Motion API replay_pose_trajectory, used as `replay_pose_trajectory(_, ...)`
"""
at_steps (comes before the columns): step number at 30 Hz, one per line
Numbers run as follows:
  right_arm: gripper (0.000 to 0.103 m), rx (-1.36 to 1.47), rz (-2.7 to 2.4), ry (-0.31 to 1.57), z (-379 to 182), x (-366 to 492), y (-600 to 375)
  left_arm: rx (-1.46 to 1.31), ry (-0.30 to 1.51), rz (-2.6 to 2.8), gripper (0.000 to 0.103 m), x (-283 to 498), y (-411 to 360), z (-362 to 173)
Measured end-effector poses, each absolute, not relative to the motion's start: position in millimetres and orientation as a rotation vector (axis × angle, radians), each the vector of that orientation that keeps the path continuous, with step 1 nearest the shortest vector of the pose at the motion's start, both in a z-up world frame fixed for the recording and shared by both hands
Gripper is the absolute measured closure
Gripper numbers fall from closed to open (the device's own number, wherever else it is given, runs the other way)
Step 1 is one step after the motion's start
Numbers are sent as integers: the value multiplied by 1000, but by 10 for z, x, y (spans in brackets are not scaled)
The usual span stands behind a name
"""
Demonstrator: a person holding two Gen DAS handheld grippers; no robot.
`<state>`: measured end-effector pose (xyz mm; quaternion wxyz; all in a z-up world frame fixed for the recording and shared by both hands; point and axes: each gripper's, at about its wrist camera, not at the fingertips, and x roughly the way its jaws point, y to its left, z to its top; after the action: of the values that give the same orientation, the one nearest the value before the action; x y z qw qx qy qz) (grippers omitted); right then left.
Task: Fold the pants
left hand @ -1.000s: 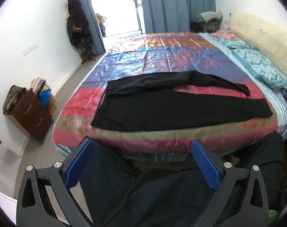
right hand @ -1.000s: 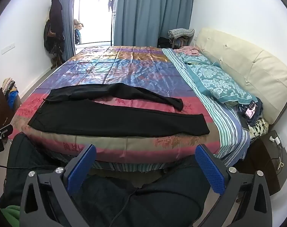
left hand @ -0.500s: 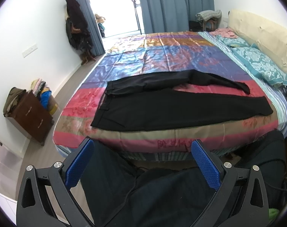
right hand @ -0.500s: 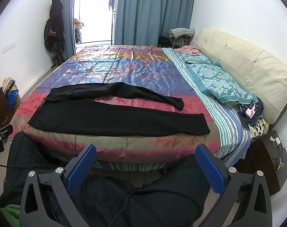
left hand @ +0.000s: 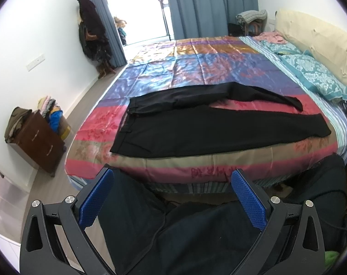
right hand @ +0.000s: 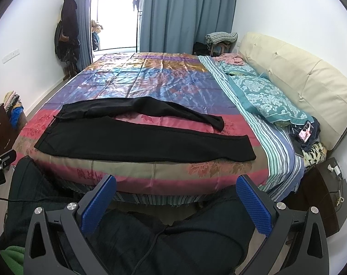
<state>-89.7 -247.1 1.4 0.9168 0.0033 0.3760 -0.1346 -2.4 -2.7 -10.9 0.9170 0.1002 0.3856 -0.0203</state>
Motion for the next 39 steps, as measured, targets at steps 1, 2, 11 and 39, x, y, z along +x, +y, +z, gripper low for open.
replay_pose_trajectory(1,0,7,-276,774,10,-897,-2470,206,794,-41,0,-22,-27,-108)
replay_pose_trajectory(2,0,6,-276,774,5,-896,-2470,206,794,-41,0,-21,-33,-114)
replay_pose_trajectory(11,0,6,-274,780,-28,-892,-2436,207,794,-41,0,-23,-33,-116)
replay_pose_trajectory(39,0,7,-272,782,-25,-887,-2442,212,798,-42,0,-56,38,-138)
